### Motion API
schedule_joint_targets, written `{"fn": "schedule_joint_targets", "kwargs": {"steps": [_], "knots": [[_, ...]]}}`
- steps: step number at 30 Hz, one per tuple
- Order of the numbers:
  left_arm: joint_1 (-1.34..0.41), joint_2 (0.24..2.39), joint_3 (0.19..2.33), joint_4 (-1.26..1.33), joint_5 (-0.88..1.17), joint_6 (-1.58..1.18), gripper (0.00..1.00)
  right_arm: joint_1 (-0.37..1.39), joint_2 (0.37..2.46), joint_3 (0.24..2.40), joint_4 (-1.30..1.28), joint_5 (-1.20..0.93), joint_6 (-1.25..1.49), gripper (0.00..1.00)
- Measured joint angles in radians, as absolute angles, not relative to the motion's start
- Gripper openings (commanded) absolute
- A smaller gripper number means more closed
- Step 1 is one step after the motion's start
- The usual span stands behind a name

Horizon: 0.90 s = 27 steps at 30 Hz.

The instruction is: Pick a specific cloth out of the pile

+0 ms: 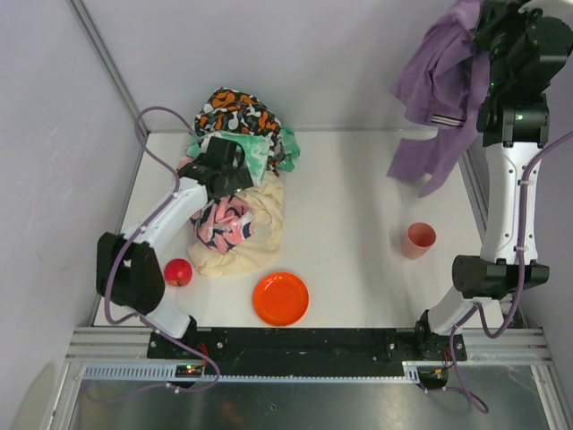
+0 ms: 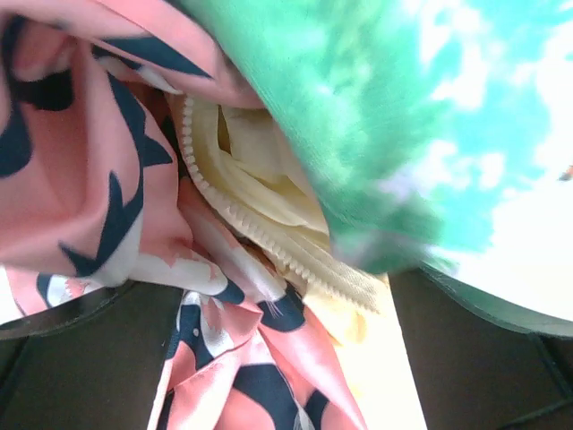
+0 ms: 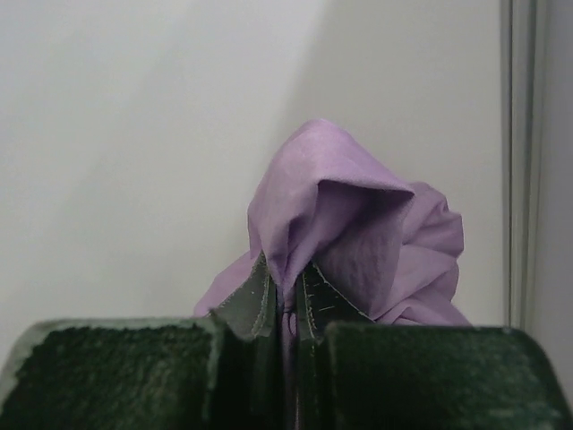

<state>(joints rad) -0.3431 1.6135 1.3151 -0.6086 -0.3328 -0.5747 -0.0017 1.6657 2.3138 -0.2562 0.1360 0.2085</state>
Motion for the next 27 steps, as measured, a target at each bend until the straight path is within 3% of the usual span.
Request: {"fn": "schedule_joint_targets", "kwargs": {"steps": [5,12,21,27], "knots": [[-0.340,1.475,1.316,-0.607,-0.291,-0.566,1.00,-0.107,1.670,2.130,-0.238,0.012,0.312,0.00],[-0.352,1.300,1.316,-0.601,-0.252,-0.566,1.00,-0.121,1.689,1.828,-0.224,-0.126,0.390,0.00],[-0.377,1.217,1.266,-0.592,-0.247,-0.575,1.00,-0.021,1.789,2.042,-0.287,-0.208,0.392,0.00],[-0.382,1.200,1.211,-0.592,-0.247,-0.576,1.00,0.014,1.753,2.011,-0.199,-0.178,0.394,0.00]]}}
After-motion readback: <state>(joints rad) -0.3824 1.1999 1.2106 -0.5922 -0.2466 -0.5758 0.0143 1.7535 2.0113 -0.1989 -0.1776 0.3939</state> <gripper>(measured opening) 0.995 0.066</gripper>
